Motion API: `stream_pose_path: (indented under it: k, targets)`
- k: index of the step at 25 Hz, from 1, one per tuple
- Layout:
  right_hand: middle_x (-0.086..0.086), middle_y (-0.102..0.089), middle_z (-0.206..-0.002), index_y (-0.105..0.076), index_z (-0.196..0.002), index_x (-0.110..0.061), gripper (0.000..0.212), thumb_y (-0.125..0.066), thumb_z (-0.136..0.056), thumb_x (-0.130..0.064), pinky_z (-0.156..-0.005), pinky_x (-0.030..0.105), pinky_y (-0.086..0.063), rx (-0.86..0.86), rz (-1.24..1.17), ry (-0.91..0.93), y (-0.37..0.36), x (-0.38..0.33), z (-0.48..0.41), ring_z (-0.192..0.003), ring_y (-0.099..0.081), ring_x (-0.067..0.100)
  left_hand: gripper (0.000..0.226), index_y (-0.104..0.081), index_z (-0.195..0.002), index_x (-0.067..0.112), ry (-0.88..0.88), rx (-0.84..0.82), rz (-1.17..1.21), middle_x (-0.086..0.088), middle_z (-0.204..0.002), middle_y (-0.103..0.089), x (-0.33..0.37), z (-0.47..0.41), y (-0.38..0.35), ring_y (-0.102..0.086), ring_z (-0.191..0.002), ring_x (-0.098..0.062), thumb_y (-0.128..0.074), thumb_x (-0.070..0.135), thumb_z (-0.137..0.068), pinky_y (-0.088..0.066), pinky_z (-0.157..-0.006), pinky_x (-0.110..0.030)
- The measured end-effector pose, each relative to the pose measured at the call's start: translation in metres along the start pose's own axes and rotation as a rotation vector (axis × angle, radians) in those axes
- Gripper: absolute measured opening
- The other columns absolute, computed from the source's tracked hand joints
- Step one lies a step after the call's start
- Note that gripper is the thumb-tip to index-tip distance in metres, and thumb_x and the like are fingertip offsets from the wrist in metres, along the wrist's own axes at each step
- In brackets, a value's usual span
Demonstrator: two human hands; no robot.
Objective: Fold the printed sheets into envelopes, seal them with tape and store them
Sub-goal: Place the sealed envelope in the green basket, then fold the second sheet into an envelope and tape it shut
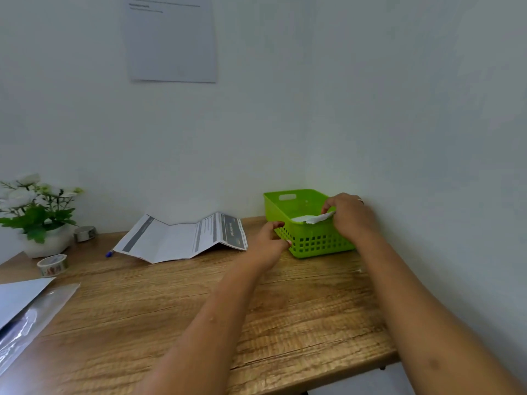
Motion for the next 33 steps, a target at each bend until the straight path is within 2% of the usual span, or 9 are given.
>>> stream_pose_path:
  k: [3,6,9,13,18,21,25,29,33]
  targets:
    - [0.008,-0.058,-0.123,-0.067,-0.110,-0.025,0.040,-0.044,-0.088,-0.001,-0.095,0.040,-0.045,-0.013,0.086,-0.027,-0.002,0.001,0.005,-0.119,-0.048,0.031,0.054,-0.041,-0.137,0.022,-0.202,0.032,-0.386,-0.005,-0.130,-0.050,-0.006,-0.003,-0.001,-0.048,-0.118,-0.019,-0.062,0.019,-0.087,-0.039,-0.095,-0.027]
    - [0.004,-0.044,-0.141,-0.057,-0.125,-0.026,0.044,-0.051,-0.087,-0.004,-0.115,0.046,-0.021,-0.008,0.157,0.094,0.001,-0.025,0.018,-0.135,-0.034,0.027,0.057,-0.040,-0.137,0.021,-0.223,0.026,-0.574,-0.006,-0.138,-0.042,-0.018,-0.006,0.000,-0.041,-0.129,-0.023,-0.060,0.021,-0.084,-0.036,-0.107,-0.039]
    - [0.004,-0.041,-0.142,-0.051,-0.131,-0.025,0.058,-0.051,-0.080,0.003,-0.113,0.041,-0.027,0.013,0.012,0.324,0.002,-0.083,0.036,-0.136,-0.032,0.025,0.048,-0.049,-0.130,0.019,-0.194,0.108,-0.522,-0.006,-0.134,-0.049,-0.019,-0.003,0.015,-0.044,-0.126,-0.023,-0.058,0.016,-0.083,-0.036,-0.102,-0.031]
    - [0.004,-0.048,-0.134,-0.057,-0.126,-0.020,0.045,-0.050,-0.085,-0.003,-0.105,0.038,-0.038,-0.220,-0.326,0.432,-0.016,-0.160,0.050,-0.127,-0.043,0.023,0.036,-0.061,-0.121,0.016,-0.088,0.280,-0.487,-0.007,-0.131,-0.057,-0.021,0.008,0.081,-0.051,-0.120,-0.022,-0.058,0.015,-0.085,-0.035,-0.086,-0.024]
    - [0.005,-0.043,-0.144,-0.049,-0.135,-0.021,0.051,-0.050,-0.087,-0.005,-0.105,0.039,-0.040,-0.436,-0.238,0.462,-0.069,-0.227,0.057,-0.131,-0.042,0.025,0.037,-0.061,-0.119,0.019,0.144,0.512,-0.557,-0.010,-0.129,-0.056,-0.063,0.034,0.207,-0.057,-0.107,-0.026,-0.055,0.011,-0.083,-0.047,-0.083,-0.032]
    - [0.005,-0.038,-0.149,-0.038,-0.143,-0.023,0.054,-0.051,-0.091,-0.015,-0.108,0.042,-0.037,-0.487,-0.159,0.483,-0.097,-0.261,0.056,-0.134,-0.038,0.026,0.040,-0.054,-0.127,0.017,0.261,0.625,-0.493,-0.011,-0.126,-0.056,-0.092,0.048,0.254,-0.056,-0.108,-0.028,-0.053,0.016,-0.087,-0.049,-0.090,-0.038]
    - [0.004,-0.032,-0.154,-0.026,-0.148,-0.028,0.063,-0.048,-0.092,-0.047,-0.111,0.045,-0.032,-0.595,-0.164,0.511,-0.126,-0.296,0.059,-0.138,-0.034,0.026,0.051,-0.035,-0.140,0.019,0.314,0.686,-0.432,-0.015,-0.126,-0.056,-0.106,0.038,0.271,-0.057,-0.108,-0.033,-0.048,0.026,-0.091,-0.048,-0.092,-0.041]
    - [0.006,-0.041,-0.149,-0.027,-0.146,-0.034,0.060,-0.034,-0.093,-0.060,-0.107,0.046,-0.035,-0.630,-0.164,0.514,-0.147,-0.309,0.060,-0.134,-0.040,0.029,0.040,-0.047,-0.132,0.018,0.250,0.698,-0.412,-0.011,-0.126,-0.058,-0.109,0.021,0.271,-0.055,-0.111,-0.031,-0.045,0.031,-0.095,-0.045,-0.092,-0.039]
    - [0.006,-0.053,-0.135,-0.037,-0.139,-0.031,0.059,-0.038,-0.089,-0.063,-0.098,0.043,-0.042,-0.572,-0.170,0.496,-0.142,-0.305,0.063,-0.122,-0.049,0.026,0.045,-0.052,-0.131,0.019,0.246,0.761,-0.304,-0.008,-0.129,-0.057,-0.112,0.023,0.272,-0.058,-0.110,-0.027,-0.059,0.017,-0.086,-0.050,-0.093,-0.040]
Point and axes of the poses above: each hand's wrist, its own z-axis away from the middle knuckle, its own y-axis out of the back of the hand, x = y × z, the point moved 4 cm from there along -z, towards the middle knuckle
